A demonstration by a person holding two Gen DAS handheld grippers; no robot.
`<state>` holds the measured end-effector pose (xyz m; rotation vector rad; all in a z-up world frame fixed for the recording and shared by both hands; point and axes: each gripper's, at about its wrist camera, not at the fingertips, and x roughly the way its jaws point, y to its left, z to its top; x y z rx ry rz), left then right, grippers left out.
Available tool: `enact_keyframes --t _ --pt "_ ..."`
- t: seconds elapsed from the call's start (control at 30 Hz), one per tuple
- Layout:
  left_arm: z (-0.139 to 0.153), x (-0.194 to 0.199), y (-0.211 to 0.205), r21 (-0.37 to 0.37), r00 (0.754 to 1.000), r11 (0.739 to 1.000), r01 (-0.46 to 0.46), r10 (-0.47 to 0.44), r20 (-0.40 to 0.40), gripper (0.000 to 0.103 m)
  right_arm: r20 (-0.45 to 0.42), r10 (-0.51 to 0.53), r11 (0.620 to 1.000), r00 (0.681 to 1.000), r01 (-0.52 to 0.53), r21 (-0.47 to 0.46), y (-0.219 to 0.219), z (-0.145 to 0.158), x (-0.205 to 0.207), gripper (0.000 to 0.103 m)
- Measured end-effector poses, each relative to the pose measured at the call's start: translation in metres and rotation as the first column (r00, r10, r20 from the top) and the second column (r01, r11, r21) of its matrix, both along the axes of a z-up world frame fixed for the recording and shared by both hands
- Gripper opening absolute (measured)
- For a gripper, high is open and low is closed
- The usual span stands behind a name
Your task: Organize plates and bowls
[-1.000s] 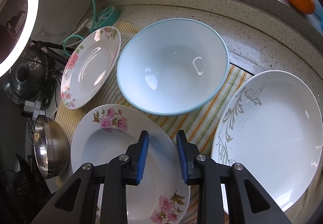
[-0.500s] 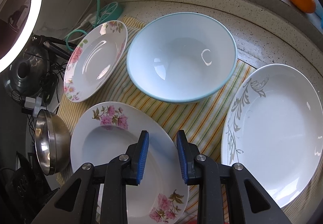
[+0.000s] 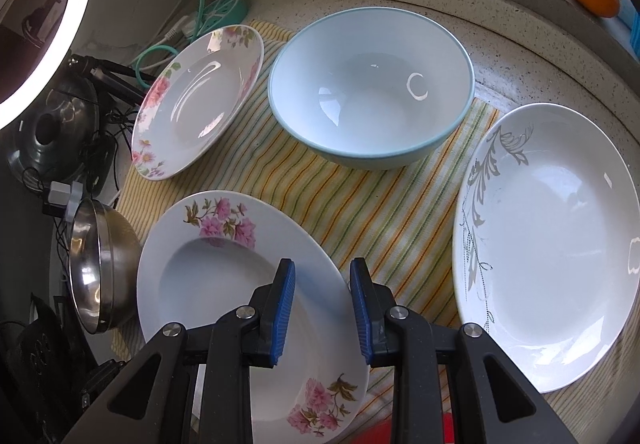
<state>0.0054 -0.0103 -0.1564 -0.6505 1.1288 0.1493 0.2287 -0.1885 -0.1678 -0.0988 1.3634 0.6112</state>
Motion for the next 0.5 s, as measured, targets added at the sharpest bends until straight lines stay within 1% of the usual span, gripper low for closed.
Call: enact_keyframes --t 0.3,0.5 --pt "0.002 -0.004 0.0 0.007 1.0 1.0 0.006 -0.006 -0.003 0.018 0.002 0.012 1.0 1.0 -0.012 -0.022 0.003 0.0 -0.004 0.026" --pt "0.002 -0.007 0.002 0.008 1.0 1.0 0.011 -0.011 -0.006 0.018 0.003 0.021 0.999 1.0 -0.021 -0.028 0.002 0.001 -0.014 0.026"
